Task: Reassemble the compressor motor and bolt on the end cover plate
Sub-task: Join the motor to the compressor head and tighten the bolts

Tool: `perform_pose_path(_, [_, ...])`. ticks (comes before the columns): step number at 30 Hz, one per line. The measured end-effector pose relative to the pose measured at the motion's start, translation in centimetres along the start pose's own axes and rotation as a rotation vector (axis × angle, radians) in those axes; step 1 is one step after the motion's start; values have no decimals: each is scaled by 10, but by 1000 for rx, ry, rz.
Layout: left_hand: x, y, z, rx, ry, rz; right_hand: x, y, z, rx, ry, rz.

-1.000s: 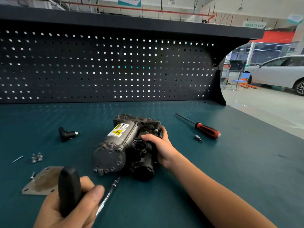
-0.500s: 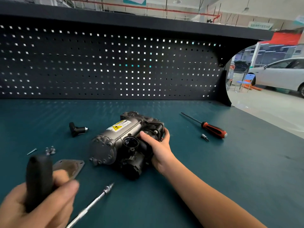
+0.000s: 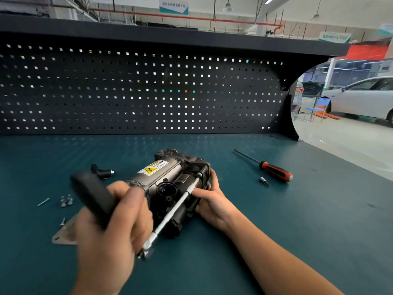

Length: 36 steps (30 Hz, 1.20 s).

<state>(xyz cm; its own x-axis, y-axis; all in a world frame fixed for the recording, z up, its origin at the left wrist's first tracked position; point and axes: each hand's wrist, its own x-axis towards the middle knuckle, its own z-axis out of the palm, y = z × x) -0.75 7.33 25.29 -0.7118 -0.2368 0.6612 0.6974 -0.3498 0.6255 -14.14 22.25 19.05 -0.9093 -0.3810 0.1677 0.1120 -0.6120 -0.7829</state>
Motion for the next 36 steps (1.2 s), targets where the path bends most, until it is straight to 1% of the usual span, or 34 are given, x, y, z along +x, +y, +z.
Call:
perform_pose_path(3, [4, -11, 13, 104, 11, -32, 0, 0, 2, -4, 45, -19])
perform_pose_path(4, [7, -13, 11, 137, -33, -33, 0, 1, 1, 4, 50, -14])
perform_pose_path(5, [9, -13, 11, 175, -13, -40, 0, 1, 0, 17, 49, -7])
perform_pose_path(13, [17, -27, 13, 177, -74, -104, -3, -2, 6, -15, 68, 19])
perform_pose_path(18, [24, -28, 7, 168, -168, -132, -3, -3, 6, 29, 22, 37])
perform_pose_path(23, [23, -27, 7, 190, -198, -146, -1, -5, 3, 74, 14, 68])
perform_pose_path(26, [22, -28, 8, 221, -151, -142, -1, -7, 4, 73, 8, 66])
perform_pose_path(29, [22, -30, 11, 236, -25, -132, -2, -6, 4, 89, 6, 62])
perform_pose_path(32, [21, -30, 11, 168, 90, -131, -1, -5, 3, 104, 7, 61])
perform_pose_path(36, [20, -28, 12, 137, 109, -103, 0, -3, 1, 113, 9, 61])
